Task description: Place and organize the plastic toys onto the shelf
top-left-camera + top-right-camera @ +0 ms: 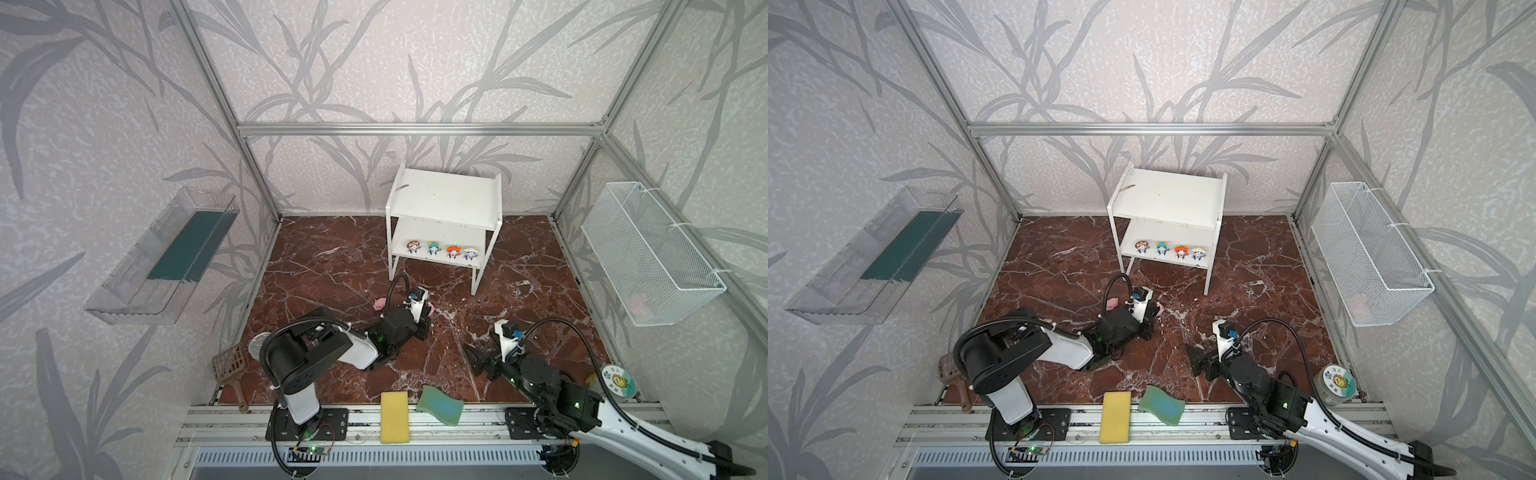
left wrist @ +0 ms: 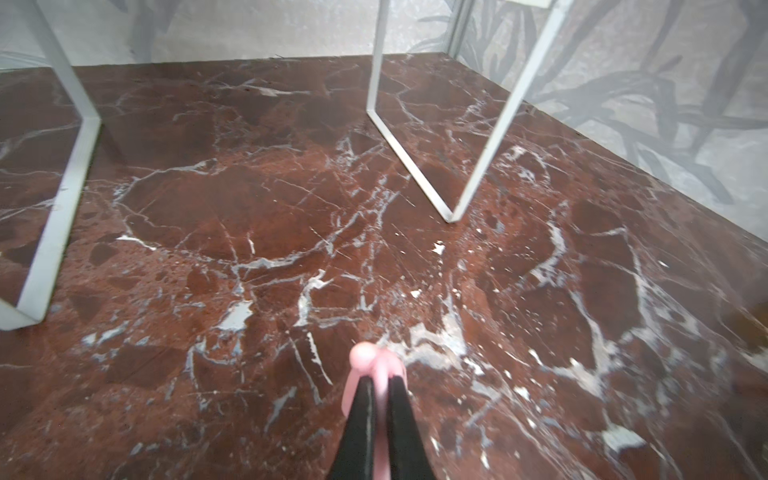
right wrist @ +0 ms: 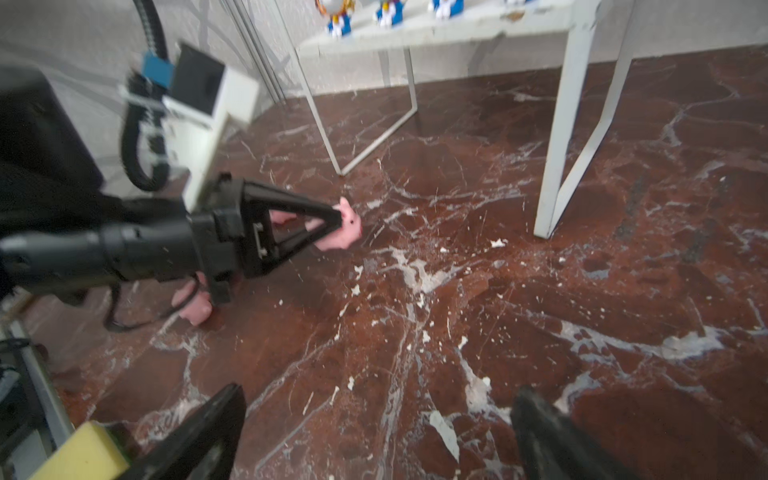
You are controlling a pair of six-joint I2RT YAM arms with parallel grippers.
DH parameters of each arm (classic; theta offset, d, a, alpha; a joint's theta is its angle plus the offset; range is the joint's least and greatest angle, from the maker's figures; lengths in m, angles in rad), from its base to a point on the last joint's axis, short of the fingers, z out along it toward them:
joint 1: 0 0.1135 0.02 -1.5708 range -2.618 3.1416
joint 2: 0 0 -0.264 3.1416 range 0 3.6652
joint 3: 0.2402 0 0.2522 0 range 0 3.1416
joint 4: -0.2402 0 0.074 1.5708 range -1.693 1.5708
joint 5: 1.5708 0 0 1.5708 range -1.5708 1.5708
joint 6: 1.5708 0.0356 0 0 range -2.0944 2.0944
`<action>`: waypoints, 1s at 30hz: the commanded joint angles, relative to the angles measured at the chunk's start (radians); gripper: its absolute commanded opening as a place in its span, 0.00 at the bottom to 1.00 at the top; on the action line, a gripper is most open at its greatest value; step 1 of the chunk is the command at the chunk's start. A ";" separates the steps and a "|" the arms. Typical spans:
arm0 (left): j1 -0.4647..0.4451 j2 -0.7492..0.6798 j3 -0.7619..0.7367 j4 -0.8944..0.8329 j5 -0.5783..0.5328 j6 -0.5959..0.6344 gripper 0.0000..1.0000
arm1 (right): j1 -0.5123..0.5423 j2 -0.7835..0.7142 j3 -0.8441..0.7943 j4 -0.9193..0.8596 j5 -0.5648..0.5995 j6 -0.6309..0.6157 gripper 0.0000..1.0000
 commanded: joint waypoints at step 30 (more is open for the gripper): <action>0.019 -0.208 -0.048 -0.361 0.377 0.377 0.99 | -0.046 0.541 0.148 0.098 -0.130 0.020 0.99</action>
